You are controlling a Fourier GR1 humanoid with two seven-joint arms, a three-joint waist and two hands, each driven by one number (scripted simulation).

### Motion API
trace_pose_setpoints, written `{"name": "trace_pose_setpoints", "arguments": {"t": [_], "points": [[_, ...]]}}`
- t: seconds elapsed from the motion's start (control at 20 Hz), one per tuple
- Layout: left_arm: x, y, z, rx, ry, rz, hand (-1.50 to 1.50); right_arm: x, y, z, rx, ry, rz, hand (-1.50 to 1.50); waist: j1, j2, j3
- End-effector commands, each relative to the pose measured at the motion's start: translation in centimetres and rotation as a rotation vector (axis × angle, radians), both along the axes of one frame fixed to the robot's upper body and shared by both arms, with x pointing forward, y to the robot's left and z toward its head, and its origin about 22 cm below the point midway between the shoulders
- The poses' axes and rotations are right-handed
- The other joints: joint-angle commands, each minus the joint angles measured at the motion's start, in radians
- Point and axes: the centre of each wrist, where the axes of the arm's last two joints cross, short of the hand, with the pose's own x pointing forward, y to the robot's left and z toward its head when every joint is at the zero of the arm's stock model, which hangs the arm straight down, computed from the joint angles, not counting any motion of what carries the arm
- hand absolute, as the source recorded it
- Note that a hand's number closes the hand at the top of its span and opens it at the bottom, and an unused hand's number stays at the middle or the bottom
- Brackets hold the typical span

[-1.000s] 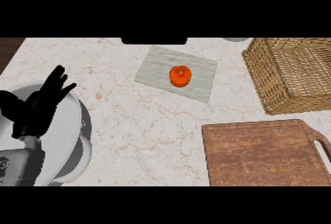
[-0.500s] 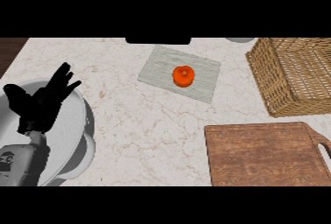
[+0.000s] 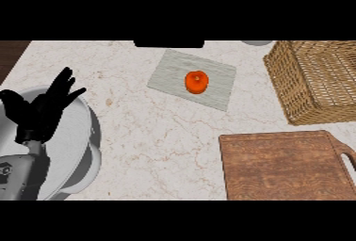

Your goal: Pick the croissant from the cutting board and place it in the basket

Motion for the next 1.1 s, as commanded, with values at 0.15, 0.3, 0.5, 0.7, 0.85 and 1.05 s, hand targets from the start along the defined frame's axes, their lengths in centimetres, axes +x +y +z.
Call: {"name": "trace_pose_setpoints", "arguments": {"t": [0.15,0.3,0.5,0.7,0.85,1.05], "points": [[0.6,-0.5,-1.6,-0.018,0.09,0.03,0.0,6.3,-3.1,-2.5,-0.016,0.009,-0.015,1.5,-0.005,0.007,-0.003],[-0.4,0.8,-1.2,0.007,0.073,0.033,0.0,7.9,-4.1,-5.5,0.038,0.015,-0.003,1.5,-0.001,0.005,-0.003],[-0.6,0.5,-0.9,-0.001,0.062,0.033,0.0,8.1,-7.2,-7.7,0.059,0.022,-0.012,1.5,-0.012,0.003,-0.003],[-0.5,0.3,-2.2,0.004,0.075,0.057,0.0,9.9,-6.4,-6.5,0.118,0.001,-0.215,-1.5,-0.012,0.004,-0.004],[-0.4,-0.3,-1.2,-0.005,0.075,0.045,0.0,11.8,-7.4,-8.2,0.099,0.045,-0.181,-1.5,-0.002,0.006,-0.003],[-0.3,0.9,-0.7,-0.005,0.068,0.027,0.0,12.6,-9.3,-8.0,0.119,0.021,-0.11,-1.5,-0.006,0.006,-0.003]]}}
